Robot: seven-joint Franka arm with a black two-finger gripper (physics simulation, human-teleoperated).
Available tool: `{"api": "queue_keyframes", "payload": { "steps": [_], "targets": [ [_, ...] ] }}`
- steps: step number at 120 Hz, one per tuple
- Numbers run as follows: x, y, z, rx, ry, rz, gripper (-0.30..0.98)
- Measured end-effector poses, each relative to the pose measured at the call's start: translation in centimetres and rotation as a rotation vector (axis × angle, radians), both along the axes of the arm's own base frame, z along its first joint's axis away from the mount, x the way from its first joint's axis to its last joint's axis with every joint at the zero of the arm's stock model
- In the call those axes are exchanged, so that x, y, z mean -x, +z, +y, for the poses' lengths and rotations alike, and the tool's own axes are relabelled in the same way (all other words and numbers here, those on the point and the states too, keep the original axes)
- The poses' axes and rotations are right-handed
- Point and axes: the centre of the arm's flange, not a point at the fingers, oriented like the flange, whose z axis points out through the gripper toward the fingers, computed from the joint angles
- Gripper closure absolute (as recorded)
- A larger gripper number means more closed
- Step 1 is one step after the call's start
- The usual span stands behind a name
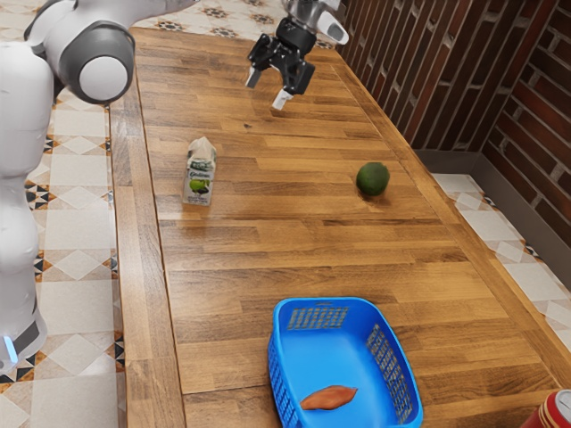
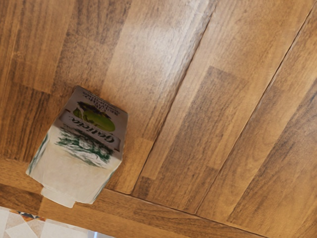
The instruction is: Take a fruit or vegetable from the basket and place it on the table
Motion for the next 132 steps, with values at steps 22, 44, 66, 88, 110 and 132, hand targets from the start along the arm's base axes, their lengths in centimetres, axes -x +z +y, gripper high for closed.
{"api": "queue_keyframes", "payload": {
  "steps": [22,44,66,88,110,132],
  "targets": [
    [-2.5,1.2,0.7,-0.064,0.085,-0.194,0.0],
    [-0.6,12.5,-13.0,-0.152,-0.123,-0.505,0.0],
    [-9.1,-1.6,-30.2,-0.207,-0.339,-0.344,0.0],
    [-11.5,-12.6,-34.7,-0.172,-0.325,-0.257,0.0],
    [-10.7,-18.2,-39.4,-0.151,-0.314,-0.286,0.0],
    [-4.8,-7.7,-47.5,-0.126,-0.355,-0.531,0.01]
  ]
}}
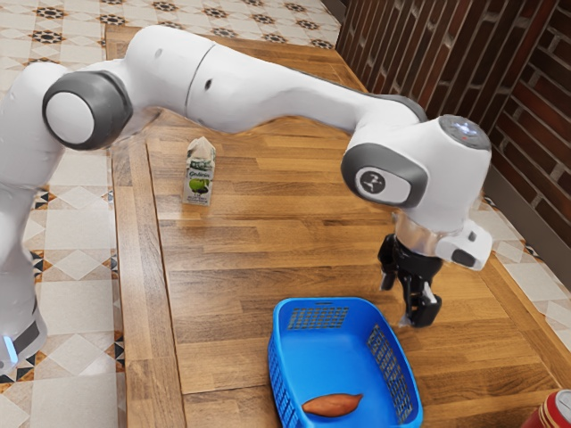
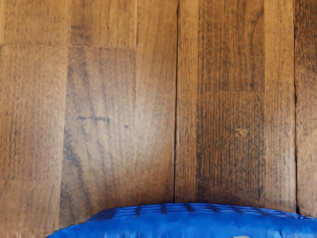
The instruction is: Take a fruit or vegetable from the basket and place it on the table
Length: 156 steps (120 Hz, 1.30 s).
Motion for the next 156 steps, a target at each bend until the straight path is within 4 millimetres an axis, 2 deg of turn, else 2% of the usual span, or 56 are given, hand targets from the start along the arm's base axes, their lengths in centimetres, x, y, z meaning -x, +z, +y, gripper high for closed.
{"api": "queue_keyframes", "payload": {
  "steps": [9,15,22,37,43,53,65,72,84,97,108,122,132,150,156],
  "targets": [
    [1.0,2.0,0.2,-0.006,0.026,-0.037,0.01],
    [1.3,2.4,0.3,-0.011,0.045,-0.044,0.01],
    [2.2,2.5,-0.5,-0.016,0.049,-0.042,0.01],
    [5.1,1.3,-4.6,-0.021,0.028,-0.021,0.01],
    [5.7,0.0,-4.8,-0.029,0.061,0.003,0.01],
    [7.9,-2.0,-4.5,-0.02,0.093,0.046,0.01],
    [10.2,-1.6,-6.3,0.027,0.093,0.048,0.02],
    [10.9,-1.8,-7.2,0.046,0.099,0.053,0.02],
    [10.7,-3.5,-6.6,0.053,0.142,0.077,0.02],
    [9.9,-4.0,-5.1,0.078,0.199,0.093,0.03],
    [9.9,-4.0,-5.2,0.1,0.215,0.102,0.03],
    [10.8,-5.1,-5.2,0.115,0.229,0.128,0.04],
    [10.8,-5.4,-5.1,0.129,0.232,0.132,0.05],
    [8.3,-7.9,-1.5,0.091,0.262,0.15,0.05],
    [7.9,-8.1,-0.9,0.076,0.25,0.142,0.06]
  ]
}}
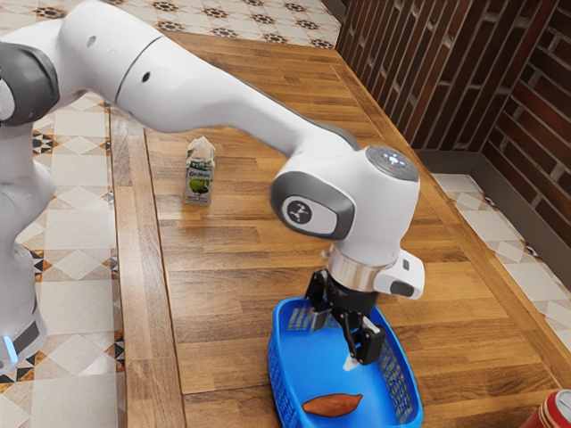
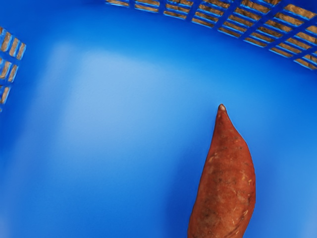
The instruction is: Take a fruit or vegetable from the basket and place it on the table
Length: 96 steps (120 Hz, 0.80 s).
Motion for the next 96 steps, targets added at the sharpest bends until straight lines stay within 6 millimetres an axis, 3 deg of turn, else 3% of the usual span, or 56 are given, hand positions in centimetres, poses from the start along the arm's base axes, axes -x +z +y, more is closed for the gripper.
{"api": "queue_keyframes", "payload": {
  "steps": [24,56,66,75,96],
  "targets": [
    [0.5,0.1,-1.2,-0.038,-0.117,-0.043,0.06],
    [-1.8,-0.4,-1.6,-0.048,-0.252,-0.073,0.07],
    [-2.5,-0.1,-3.3,-0.025,-0.297,-0.089,0.08],
    [-3.5,-0.2,-3.3,-0.005,-0.305,-0.089,0.08],
    [-3.1,-0.5,-4.1,0.03,-0.33,-0.074,0.07]
  ]
}}
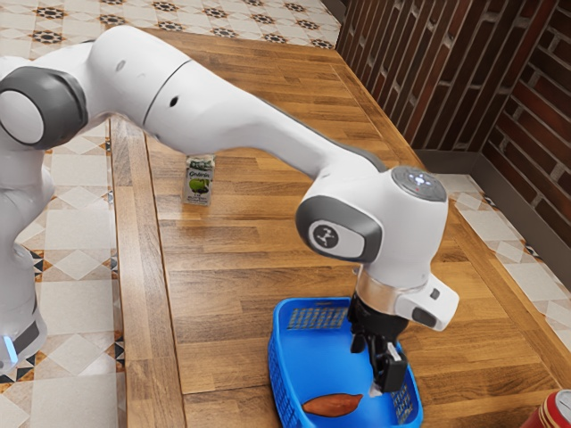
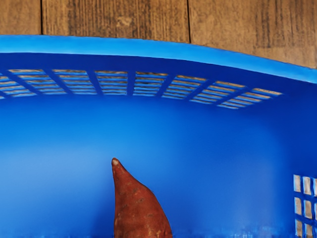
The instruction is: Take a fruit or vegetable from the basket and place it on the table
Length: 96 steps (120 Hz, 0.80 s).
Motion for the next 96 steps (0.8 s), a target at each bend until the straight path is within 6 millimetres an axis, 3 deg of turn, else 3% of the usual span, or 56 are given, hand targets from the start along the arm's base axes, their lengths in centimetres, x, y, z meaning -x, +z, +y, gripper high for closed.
{"api": "queue_keyframes", "payload": {
  "steps": [12,26,96],
  "targets": [
    [1.1,-0.7,-0.9,0.013,-0.008,0.018,0.07],
    [2.1,-2.3,-0.3,0.033,0.021,0.053,0.07],
    [1.0,-6.4,0.9,0.07,0.103,0.1,0.12]
  ]
}}
